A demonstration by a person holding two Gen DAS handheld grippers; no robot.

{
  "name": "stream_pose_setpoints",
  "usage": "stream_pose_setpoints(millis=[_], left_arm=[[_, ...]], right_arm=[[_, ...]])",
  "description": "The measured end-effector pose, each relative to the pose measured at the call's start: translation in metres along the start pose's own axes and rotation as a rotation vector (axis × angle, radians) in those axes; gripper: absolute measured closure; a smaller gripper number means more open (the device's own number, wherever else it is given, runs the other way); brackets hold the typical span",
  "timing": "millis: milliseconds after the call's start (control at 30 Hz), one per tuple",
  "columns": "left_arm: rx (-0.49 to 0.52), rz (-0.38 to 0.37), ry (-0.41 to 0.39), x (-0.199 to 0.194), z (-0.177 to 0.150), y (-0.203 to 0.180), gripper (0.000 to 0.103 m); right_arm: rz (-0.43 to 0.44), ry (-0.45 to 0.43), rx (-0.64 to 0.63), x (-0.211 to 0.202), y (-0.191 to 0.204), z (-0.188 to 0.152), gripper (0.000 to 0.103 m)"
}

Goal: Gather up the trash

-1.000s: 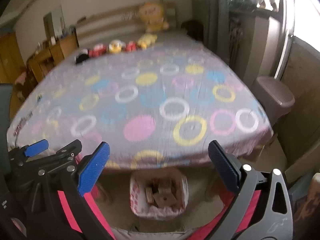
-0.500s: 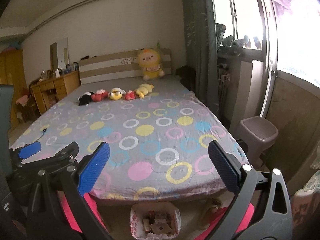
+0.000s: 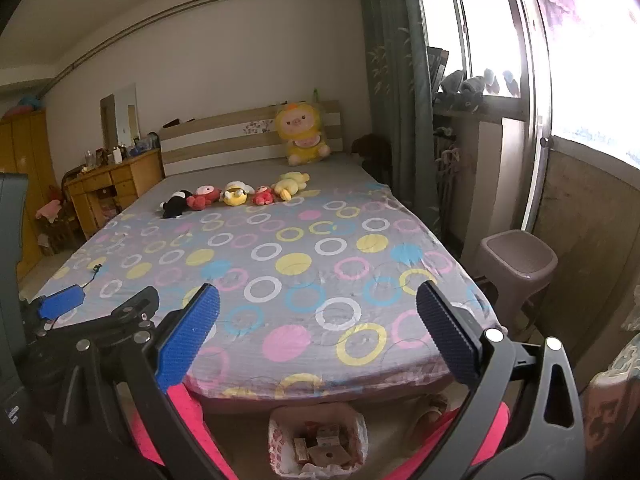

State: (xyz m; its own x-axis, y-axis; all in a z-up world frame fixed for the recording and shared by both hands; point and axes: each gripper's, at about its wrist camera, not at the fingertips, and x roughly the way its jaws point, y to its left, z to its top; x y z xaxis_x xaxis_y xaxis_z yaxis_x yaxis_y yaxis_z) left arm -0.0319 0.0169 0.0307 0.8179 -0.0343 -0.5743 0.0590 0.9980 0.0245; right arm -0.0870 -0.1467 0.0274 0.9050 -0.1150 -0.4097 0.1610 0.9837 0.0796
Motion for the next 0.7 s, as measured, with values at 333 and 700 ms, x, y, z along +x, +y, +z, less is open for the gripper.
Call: stream_pose_setpoints(millis=[333,700], left_arm=[[-0.007,0.002,-0.008,-0.0031,-0.0019,0.0028,0.008],[-0.010,0.006,-0.012,-0.0063,-0.0041,0.0033,0.008]], right_arm=[[0.009,-0.003,-0.003,-0.0024,0.0031,0.0012,0.007],[0.011,-0.025,-0.009,-0.0075,0.0064,0.0038,0.007]])
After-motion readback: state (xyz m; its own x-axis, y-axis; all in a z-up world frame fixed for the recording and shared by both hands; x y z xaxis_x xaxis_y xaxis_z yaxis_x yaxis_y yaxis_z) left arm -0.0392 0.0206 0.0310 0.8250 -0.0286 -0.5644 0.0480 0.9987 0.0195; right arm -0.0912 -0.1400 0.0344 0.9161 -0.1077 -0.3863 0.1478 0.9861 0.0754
